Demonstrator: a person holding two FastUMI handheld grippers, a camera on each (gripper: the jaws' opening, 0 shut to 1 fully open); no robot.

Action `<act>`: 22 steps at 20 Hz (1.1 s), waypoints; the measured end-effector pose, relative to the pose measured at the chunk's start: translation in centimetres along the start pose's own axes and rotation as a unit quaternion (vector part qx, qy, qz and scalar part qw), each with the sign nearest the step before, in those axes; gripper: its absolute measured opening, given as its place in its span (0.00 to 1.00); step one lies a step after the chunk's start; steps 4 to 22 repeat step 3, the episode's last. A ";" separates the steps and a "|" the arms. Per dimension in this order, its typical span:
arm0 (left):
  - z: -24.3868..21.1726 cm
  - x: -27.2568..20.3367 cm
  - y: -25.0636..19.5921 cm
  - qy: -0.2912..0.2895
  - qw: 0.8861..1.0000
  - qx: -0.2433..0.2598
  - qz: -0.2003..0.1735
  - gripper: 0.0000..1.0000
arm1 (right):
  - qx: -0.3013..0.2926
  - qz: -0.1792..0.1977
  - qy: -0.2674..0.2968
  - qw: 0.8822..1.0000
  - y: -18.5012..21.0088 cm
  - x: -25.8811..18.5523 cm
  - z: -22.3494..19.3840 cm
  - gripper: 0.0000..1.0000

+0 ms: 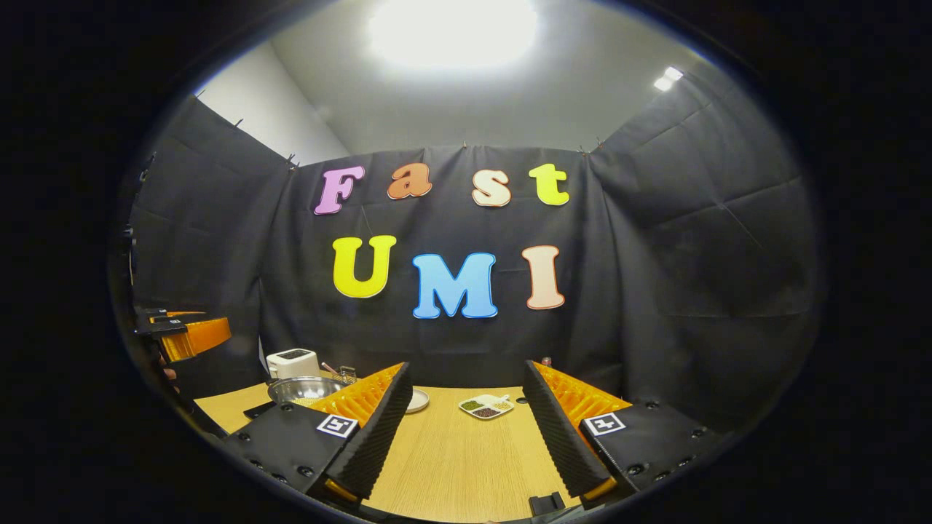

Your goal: First push the handle of the pot to place it horizontally, then grasp the pot with both hands and set it on the induction cooktop.

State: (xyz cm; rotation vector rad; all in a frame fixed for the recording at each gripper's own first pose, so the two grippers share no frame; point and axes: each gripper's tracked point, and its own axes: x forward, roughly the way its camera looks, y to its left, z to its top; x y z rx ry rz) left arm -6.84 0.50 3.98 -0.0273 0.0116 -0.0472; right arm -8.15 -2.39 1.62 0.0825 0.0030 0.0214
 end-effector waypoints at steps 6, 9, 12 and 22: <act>0.1 0.1 0.2 -0.001 1.000 0.003 -0.002 0.75 | -0.002 0.000 0.000 1.000 0.2 0.1 -0.1 0.97; 0.1 0.1 0.2 -0.001 1.000 0.003 -0.002 0.75 | -0.002 0.000 0.000 1.000 0.2 0.1 -0.1 0.97; 0.1 0.1 0.2 -0.001 1.000 0.003 -0.002 0.75 | -0.002 0.000 0.000 1.000 0.2 0.1 -0.1 0.97; 0.1 0.1 0.2 -0.001 1.000 0.003 -0.002 0.75 | -0.002 0.000 0.000 1.000 0.2 0.1 -0.1 0.97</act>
